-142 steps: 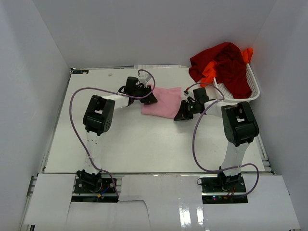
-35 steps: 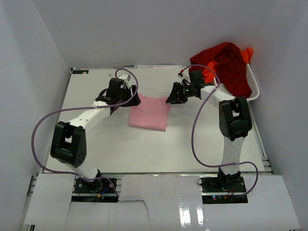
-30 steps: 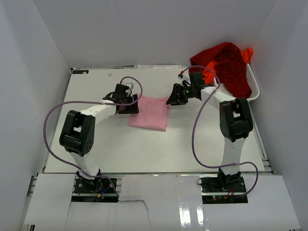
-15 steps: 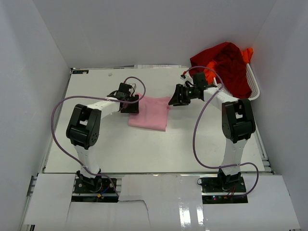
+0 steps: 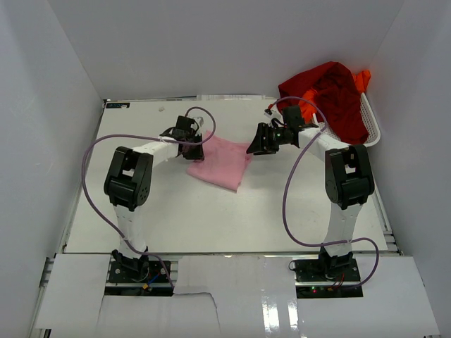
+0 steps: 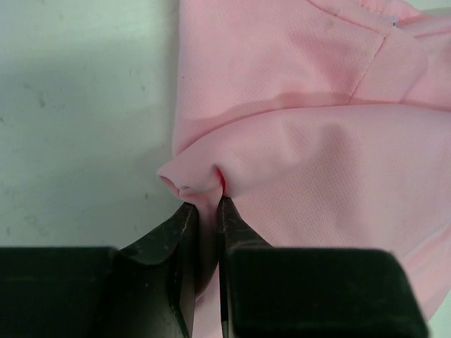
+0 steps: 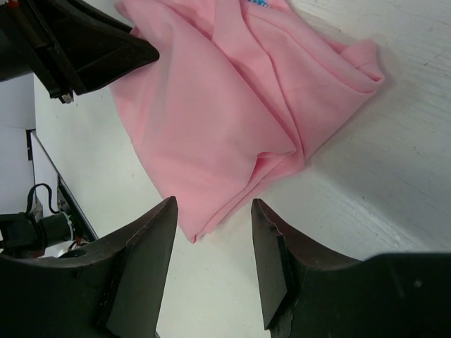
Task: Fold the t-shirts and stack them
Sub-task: Put the neatly folded tshirt into the corner of the board with the left arm
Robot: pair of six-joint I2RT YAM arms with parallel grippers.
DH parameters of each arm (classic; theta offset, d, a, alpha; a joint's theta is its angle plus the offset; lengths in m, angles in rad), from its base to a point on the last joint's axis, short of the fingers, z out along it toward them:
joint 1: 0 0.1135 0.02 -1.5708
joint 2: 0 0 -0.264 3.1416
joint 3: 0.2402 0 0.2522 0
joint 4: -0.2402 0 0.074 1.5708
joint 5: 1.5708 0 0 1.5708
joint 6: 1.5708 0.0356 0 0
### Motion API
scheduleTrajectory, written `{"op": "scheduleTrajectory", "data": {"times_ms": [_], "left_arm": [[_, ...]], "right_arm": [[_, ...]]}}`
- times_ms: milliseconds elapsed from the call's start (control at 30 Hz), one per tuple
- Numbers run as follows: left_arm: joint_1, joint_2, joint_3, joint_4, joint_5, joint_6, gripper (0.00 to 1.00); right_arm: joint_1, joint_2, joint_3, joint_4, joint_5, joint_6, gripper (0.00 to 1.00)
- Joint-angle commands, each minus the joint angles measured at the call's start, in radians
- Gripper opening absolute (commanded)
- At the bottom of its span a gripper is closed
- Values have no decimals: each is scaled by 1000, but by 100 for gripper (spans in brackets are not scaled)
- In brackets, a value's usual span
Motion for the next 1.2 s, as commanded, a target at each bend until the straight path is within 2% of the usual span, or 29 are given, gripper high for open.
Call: {"op": "scheduleTrajectory", "data": {"times_ms": [0,100,300,567,700,867,1033,1167], "left_arm": [[27,114,9,-89,-18,21,6],[87,157,66,-103,-14,40,0],[214,246,254,-147,-23,106,0],[316,367,512,-177,-94,221,0],[405,412,575,-164,-135,232,0],[449,435,598,-94,-175,251,0],[491,484,697,-39,-170,311,0],[543,530,773,-31,-121,299,0]], "right_arm": [[-7,-43,11,11,-29,-17,53],[-7,-49,13,10,-35,-17,53],[-8,-81,-20,10,-47,-22,54],[-7,-161,-107,25,-67,-19,54],[-7,-199,-125,7,-69,-25,54],[-5,-261,-122,-91,-59,-56,54],[10,-342,-147,-124,-61,-50,54],[22,-373,-147,-186,-56,-62,54]]}}
